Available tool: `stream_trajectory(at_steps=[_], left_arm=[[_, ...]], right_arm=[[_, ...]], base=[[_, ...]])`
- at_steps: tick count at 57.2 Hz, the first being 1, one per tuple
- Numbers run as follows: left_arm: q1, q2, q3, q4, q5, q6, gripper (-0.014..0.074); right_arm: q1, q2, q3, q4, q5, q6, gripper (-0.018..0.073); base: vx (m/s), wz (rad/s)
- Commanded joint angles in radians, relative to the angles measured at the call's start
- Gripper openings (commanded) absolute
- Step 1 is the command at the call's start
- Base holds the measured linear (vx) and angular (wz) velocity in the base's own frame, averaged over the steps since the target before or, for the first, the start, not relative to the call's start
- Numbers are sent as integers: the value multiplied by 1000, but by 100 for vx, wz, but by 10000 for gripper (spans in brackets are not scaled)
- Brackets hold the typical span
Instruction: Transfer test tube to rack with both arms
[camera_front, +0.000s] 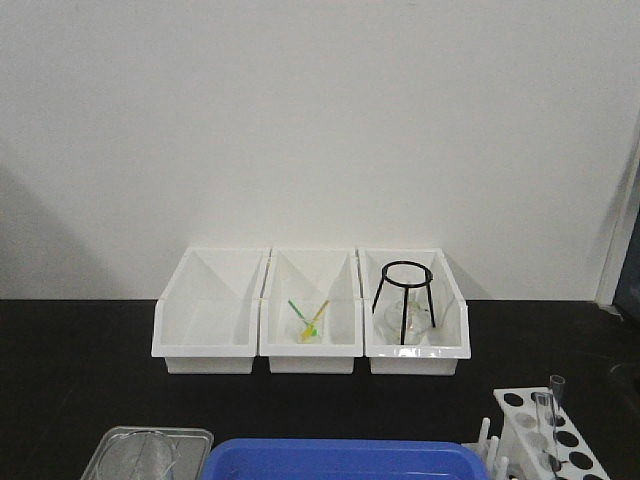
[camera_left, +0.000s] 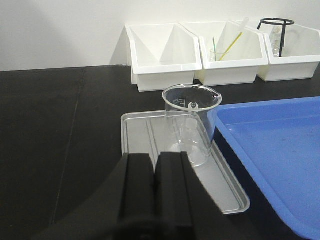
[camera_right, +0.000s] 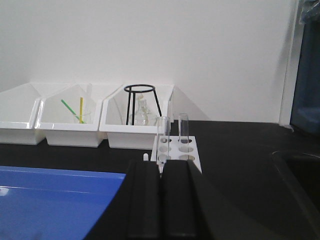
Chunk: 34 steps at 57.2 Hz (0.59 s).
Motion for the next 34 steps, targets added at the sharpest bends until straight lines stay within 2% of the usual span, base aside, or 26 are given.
stream_trajectory(at_steps=[1, 34], left_arm=[[0, -14, -28, -9, -80, -5, -7], [0, -14, -28, -9, -79, -5, -7]], right_arm=[[0, -16, 17, -1, -57, -11, -11], [5, -24, 20, -1, -17, -11, -11]], base=[[0, 0], [0, 0]])
